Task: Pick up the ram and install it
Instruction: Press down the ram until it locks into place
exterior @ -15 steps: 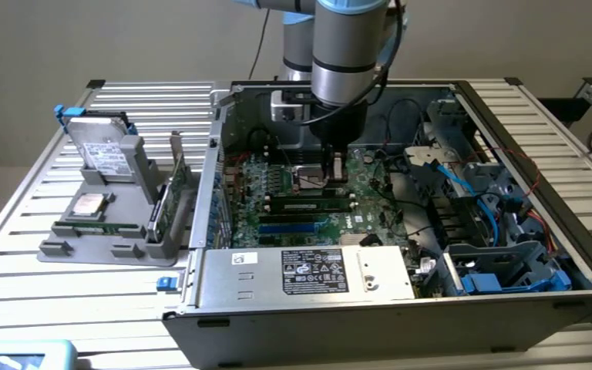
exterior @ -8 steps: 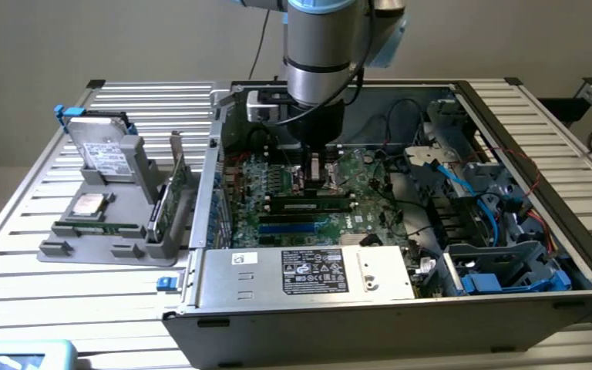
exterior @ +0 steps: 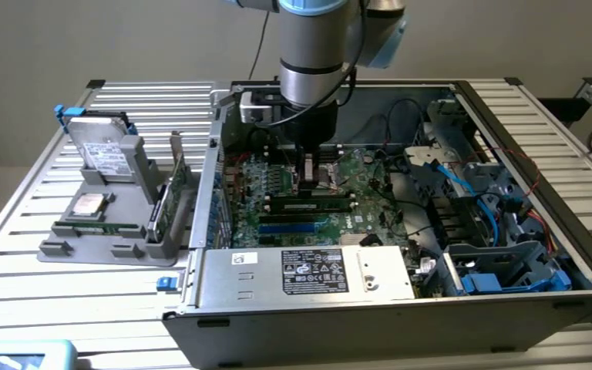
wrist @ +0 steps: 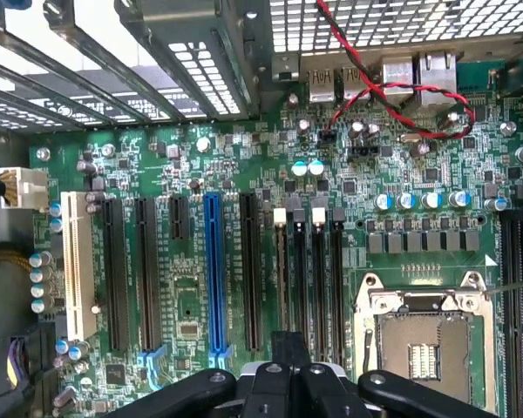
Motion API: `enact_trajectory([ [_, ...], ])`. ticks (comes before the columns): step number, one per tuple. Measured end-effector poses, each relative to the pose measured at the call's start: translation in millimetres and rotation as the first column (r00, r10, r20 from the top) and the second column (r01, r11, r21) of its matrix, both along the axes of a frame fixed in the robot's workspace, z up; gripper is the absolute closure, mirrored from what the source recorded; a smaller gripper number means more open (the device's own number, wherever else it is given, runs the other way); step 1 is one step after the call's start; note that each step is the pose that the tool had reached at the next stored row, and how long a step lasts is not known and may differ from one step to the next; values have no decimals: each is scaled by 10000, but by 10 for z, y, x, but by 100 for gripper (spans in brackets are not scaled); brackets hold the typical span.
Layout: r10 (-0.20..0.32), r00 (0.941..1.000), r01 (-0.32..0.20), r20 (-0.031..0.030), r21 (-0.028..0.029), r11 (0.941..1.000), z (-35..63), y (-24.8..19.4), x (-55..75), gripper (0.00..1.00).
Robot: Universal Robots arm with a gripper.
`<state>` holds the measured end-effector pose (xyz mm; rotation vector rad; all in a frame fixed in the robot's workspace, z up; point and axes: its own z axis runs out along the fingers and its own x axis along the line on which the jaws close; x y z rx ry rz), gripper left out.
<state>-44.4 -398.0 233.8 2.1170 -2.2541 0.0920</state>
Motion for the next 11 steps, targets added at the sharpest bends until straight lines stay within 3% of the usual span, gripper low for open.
enact_trajectory([
  [11,1,10000,-1,22,-7,10000,-72,12,-36,89],
])
